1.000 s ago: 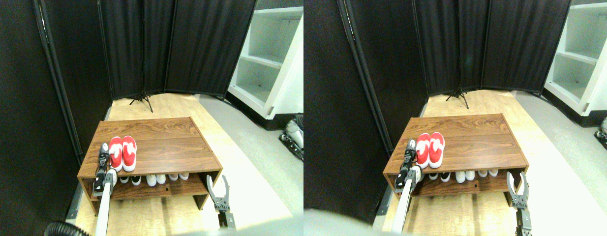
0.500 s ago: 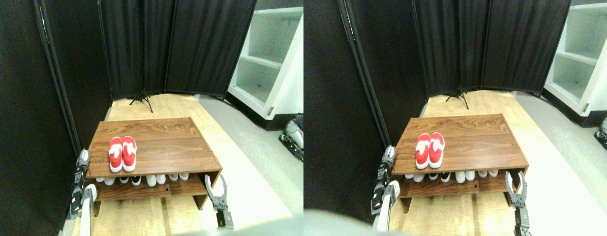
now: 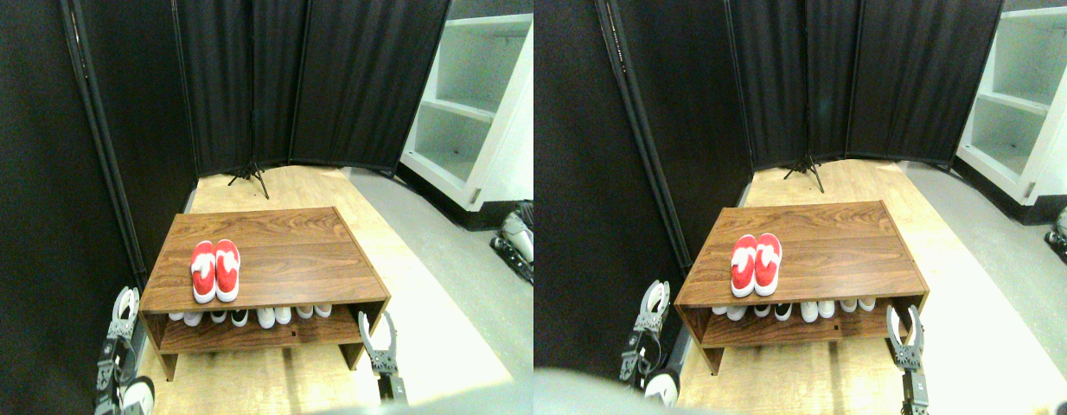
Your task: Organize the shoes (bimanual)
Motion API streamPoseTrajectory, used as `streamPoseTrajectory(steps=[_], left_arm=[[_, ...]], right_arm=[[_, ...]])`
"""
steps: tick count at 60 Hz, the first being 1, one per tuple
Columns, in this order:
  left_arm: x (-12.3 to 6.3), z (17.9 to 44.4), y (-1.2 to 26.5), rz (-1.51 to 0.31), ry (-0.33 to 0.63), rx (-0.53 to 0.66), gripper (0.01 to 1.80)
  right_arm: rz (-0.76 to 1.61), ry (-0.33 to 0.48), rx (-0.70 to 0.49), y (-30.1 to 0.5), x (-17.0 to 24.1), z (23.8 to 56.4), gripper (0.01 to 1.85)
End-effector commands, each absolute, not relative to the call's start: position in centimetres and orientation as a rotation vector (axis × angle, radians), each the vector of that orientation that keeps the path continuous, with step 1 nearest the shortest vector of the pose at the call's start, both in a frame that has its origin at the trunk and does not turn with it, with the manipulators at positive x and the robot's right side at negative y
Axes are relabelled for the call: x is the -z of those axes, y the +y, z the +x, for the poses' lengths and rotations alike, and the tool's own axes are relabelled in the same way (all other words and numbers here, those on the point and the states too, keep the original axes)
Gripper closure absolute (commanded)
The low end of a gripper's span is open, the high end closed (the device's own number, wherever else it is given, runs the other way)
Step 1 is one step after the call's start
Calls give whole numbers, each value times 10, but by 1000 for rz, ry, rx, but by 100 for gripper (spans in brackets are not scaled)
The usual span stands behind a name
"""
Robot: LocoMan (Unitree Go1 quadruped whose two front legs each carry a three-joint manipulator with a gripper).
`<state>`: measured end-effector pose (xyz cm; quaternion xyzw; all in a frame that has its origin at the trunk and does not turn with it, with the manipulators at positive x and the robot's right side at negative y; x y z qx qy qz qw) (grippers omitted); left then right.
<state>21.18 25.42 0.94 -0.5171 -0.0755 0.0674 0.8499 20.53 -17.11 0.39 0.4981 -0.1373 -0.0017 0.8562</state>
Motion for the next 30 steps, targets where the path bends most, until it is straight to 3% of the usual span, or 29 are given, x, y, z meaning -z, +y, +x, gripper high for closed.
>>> streamPoseTrajectory(steps=[1, 30], left_arm=[[-14, 203, 242, -1094, -193, -114, 180], [-2, 177, 225, -1185, -120, -82, 180]], right_arm=[[1083, -305, -13, -168, -4, 207, 163], [1219, -231, -1, -164, 1, 210, 163]])
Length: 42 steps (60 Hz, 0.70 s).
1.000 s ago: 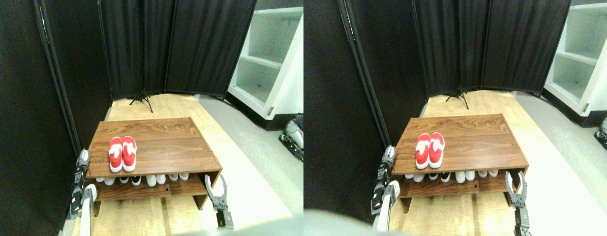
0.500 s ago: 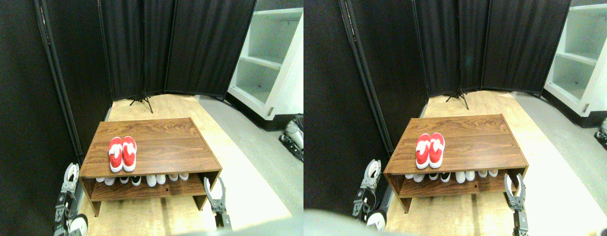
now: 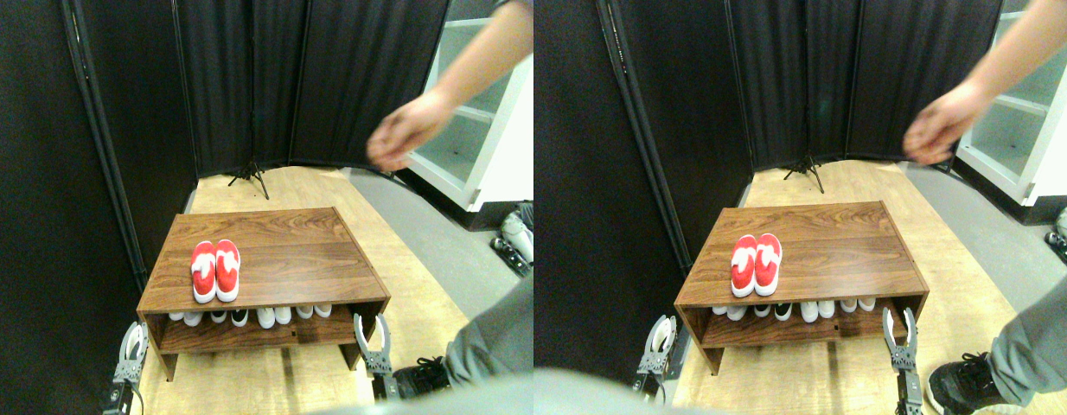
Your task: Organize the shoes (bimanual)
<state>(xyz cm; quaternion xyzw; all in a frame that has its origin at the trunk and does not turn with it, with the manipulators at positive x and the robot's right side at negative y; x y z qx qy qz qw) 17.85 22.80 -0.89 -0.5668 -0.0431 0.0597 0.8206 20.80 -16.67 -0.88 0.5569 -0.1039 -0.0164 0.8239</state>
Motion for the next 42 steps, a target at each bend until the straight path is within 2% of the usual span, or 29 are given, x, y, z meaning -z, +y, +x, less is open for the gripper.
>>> streamPoseTrajectory(steps=[1, 24, 42], left_arm=[[-1, 177, 225, -1191, -117, -84, 180], [4, 177, 221, -1230, -109, -116, 170], [5, 179, 223, -1224, -112, -124, 171]], right_arm=[[1227, -223, 6, -164, 1, 210, 163], [1328, -148, 15, -166, 5, 218, 165], [1321, -158, 12, -167, 5, 216, 164]])
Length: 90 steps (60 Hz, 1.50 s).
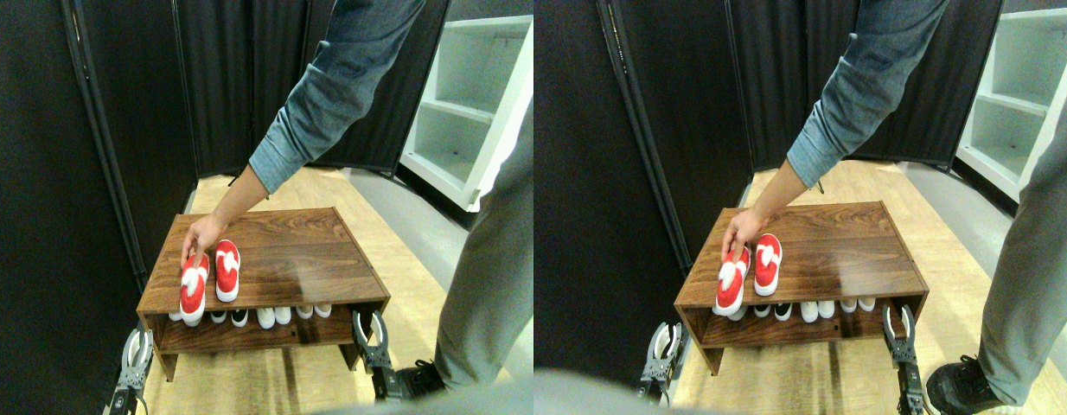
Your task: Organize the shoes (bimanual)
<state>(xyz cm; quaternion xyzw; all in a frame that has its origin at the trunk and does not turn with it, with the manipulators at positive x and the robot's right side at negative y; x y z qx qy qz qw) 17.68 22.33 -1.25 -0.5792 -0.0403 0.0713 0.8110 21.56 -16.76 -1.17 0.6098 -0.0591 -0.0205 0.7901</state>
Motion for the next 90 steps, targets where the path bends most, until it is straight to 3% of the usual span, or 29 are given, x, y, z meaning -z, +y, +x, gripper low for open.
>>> streamPoseTrajectory(steps=[1, 28, 32, 34, 36, 38, 40, 41, 42, 53, 61, 73, 90], left_arm=[[5, 179, 223, -1224, -114, -125, 171], [6, 176, 220, -1251, -113, -142, 171], [5, 173, 218, -1274, -110, -145, 157], [5, 171, 215, -1339, -76, -169, 129], [5, 170, 215, -1349, -72, -178, 120], [6, 168, 210, -1360, -52, -179, 96], [6, 168, 209, -1361, -47, -178, 91], [8, 168, 204, -1355, -34, -180, 70], [10, 169, 201, -1352, -29, -182, 62], [17, 179, 184, -1431, 44, -171, 27], [25, 197, 179, -1515, 78, -168, 34], [42, 228, 173, -1530, 77, -220, 31], [61, 270, 169, -1510, 84, -240, 45]], right_arm=[[1331, -156, 14, -167, 5, 216, 164], [1299, -174, 10, -168, 4, 214, 166], [1307, -173, 12, -168, 4, 213, 166], [1312, -171, 12, -168, 4, 213, 166], [1310, -171, 12, -168, 4, 213, 166], [1283, -175, 7, -169, 4, 213, 165], [1283, -175, 7, -169, 4, 213, 165], [1283, -175, 13, -169, 4, 213, 163], [1285, -174, 13, -169, 4, 213, 162], [1316, -176, 9, -167, 4, 213, 165], [1296, -176, -13, -167, 5, 213, 166], [1283, -187, -19, -169, 4, 211, 167], [1250, -206, -16, -174, 1, 207, 163]])
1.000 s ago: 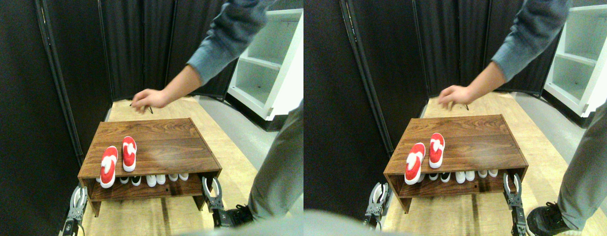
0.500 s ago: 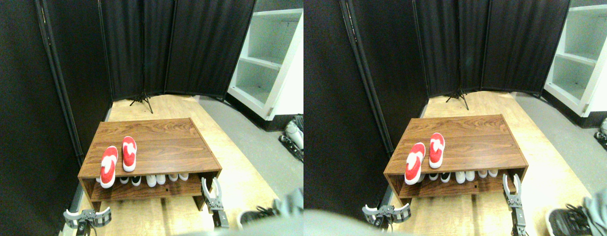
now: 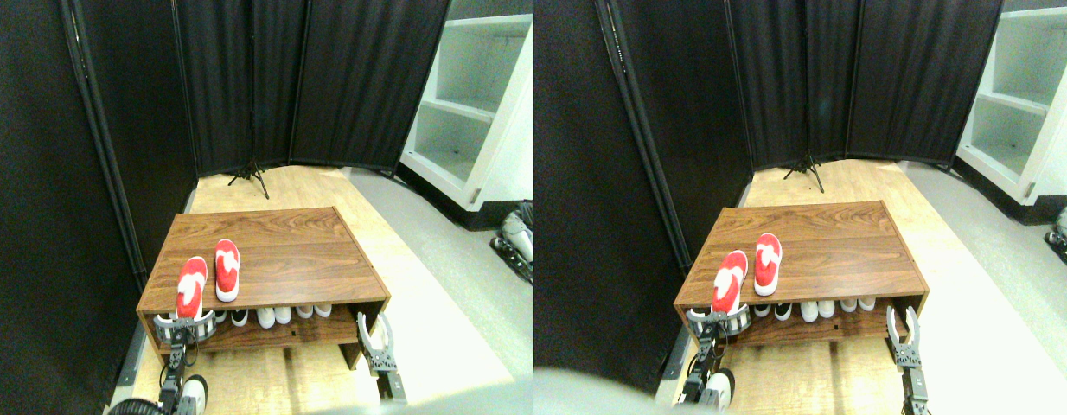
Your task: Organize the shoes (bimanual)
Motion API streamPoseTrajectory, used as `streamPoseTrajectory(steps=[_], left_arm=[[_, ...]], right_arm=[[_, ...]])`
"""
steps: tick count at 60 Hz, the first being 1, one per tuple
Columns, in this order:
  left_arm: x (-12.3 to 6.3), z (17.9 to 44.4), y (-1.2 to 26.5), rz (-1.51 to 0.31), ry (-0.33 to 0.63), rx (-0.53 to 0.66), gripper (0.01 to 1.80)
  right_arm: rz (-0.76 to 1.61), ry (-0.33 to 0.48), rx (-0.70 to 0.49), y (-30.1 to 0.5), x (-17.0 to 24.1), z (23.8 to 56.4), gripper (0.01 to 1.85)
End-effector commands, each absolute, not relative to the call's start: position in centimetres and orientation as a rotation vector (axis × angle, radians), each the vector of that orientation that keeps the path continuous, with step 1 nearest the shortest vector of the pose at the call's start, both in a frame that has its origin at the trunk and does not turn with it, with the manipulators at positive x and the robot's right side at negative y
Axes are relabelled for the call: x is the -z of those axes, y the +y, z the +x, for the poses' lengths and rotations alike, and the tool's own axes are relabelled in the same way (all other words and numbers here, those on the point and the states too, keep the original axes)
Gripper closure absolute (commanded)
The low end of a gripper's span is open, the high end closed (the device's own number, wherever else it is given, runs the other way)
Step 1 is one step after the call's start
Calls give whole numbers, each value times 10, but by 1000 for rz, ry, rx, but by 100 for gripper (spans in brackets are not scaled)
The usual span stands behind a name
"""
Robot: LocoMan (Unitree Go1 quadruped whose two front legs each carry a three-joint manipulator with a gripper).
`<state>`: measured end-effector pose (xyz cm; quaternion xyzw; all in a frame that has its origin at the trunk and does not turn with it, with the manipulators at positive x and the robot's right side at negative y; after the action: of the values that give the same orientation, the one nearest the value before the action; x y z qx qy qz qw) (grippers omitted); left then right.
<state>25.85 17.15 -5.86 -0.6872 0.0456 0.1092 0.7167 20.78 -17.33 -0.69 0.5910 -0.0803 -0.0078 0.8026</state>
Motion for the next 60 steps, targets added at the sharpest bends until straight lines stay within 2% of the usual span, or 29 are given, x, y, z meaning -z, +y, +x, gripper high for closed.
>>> streamPoseTrajectory(steps=[1, 10, 17, 23, 48, 60], left_arm=[[61, 273, 168, -1505, 80, -244, 46], [64, 286, 167, -1491, 75, -261, 51], [68, 297, 169, -1483, 75, -269, 48], [67, 298, 170, -1464, 84, -262, 48], [59, 268, 185, -1452, 89, -212, 46], [54, 239, 201, -1441, 91, -157, 46]], right_arm=[[1251, -207, -18, -174, 1, 207, 163], [1219, -200, -28, -177, -1, 205, 162], [1175, -205, -20, -179, -4, 202, 161], [1177, -201, -9, -179, -6, 199, 162], [1195, -216, -9, -177, -4, 199, 162], [1218, -216, -10, -175, -2, 200, 162]])
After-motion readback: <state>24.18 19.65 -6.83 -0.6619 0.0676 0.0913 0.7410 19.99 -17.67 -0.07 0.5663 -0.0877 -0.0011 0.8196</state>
